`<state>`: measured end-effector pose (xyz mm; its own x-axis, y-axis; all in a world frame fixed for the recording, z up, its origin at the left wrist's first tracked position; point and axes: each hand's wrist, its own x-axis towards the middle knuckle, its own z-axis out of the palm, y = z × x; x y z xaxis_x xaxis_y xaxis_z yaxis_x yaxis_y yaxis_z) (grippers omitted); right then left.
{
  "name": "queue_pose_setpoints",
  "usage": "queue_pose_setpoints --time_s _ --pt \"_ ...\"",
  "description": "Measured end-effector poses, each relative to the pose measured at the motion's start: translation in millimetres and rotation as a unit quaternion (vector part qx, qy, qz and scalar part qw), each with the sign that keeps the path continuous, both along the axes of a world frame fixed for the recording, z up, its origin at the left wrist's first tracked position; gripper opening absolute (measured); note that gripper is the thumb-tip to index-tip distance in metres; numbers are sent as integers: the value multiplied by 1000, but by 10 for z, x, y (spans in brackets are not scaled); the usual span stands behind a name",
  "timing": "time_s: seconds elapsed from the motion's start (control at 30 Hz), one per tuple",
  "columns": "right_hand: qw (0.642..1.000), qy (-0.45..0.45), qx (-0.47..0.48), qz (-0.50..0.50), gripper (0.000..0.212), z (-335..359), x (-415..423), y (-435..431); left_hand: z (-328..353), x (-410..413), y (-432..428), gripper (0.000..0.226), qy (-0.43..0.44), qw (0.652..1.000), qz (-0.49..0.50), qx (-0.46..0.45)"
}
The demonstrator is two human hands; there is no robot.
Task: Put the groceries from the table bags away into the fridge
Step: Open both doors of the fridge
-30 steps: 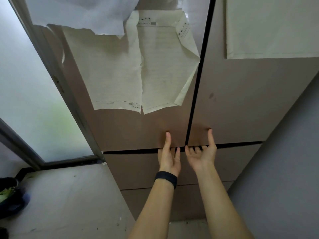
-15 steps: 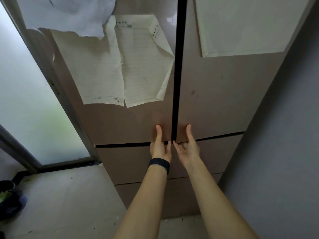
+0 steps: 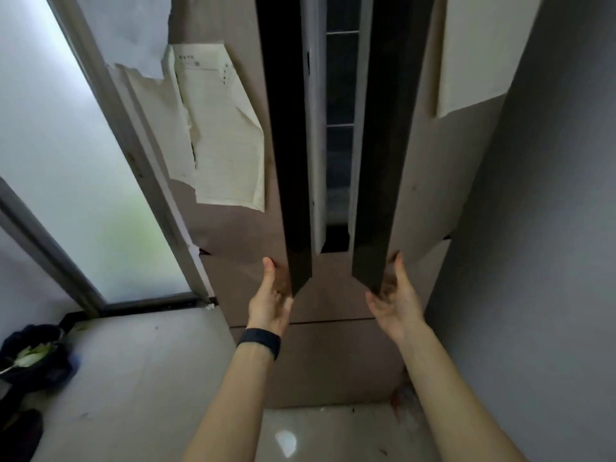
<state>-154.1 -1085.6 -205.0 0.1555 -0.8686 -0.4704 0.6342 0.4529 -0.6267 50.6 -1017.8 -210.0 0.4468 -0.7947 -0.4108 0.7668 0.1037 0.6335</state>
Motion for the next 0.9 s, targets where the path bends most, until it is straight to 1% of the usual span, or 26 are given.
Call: queue_pose_setpoints --time_s 0.07,0.13,0.17,0.23,0.27,0.33,0.37,0.4,0.43,0.47,0.53,0.57,0.6,0.63,0.7,0.77,0.9 --pt "1000 23 -12 2 84 34 -184 128 63 37 221 82 -28 1000 -3 7" --pt "999 26 -22 -10 72 71 -363 234 118 71 463 81 -55 998 -5 14" --pt "999 30 -26 -20 67 73 -451 262 147 87 572 75 -67 998 2 16" --pt "997 53 -38 -47 69 57 -619 305 219 111 763 53 -92 995 24 16" --pt "995 68 -42 -65 72 44 -690 335 233 128 832 47 -107 993 43 24" --pt "985 123 -61 -100 74 27 -781 426 256 132 961 46 -157 981 104 56" --pt "972 181 -79 -127 76 25 -804 494 253 125 1023 48 -199 966 143 83" --pt "948 259 -103 -155 80 18 -815 557 256 96 1086 50 -257 939 195 121" --pt "912 343 -134 -179 87 17 -818 623 255 52 1145 51 -319 905 243 144" --pt "873 415 -169 -193 93 28 -811 694 268 -8 1207 54 -383 869 278 148" --pt "802 518 -228 -193 103 69 -762 802 292 -106 1289 71 -495 808 286 142" --pt "771 555 -252 -183 107 81 -733 816 273 -104 1289 81 -536 785 273 147" --pt "746 585 -270 -169 112 87 -708 817 277 -101 1287 88 -569 764 254 164" --pt "728 606 -280 -153 117 100 -689 809 273 -69 1276 94 -592 750 233 184" --pt "713 630 -277 -137 126 91 -697 743 280 13 1272 101 -612 733 201 220" --pt "709 640 -262 -137 130 67 -781 671 270 142 1319 103 -625 719 186 240" --pt "695 653 -268 -138 127 52 -1087 609 251 396 1501 105 -652 696 172 246"
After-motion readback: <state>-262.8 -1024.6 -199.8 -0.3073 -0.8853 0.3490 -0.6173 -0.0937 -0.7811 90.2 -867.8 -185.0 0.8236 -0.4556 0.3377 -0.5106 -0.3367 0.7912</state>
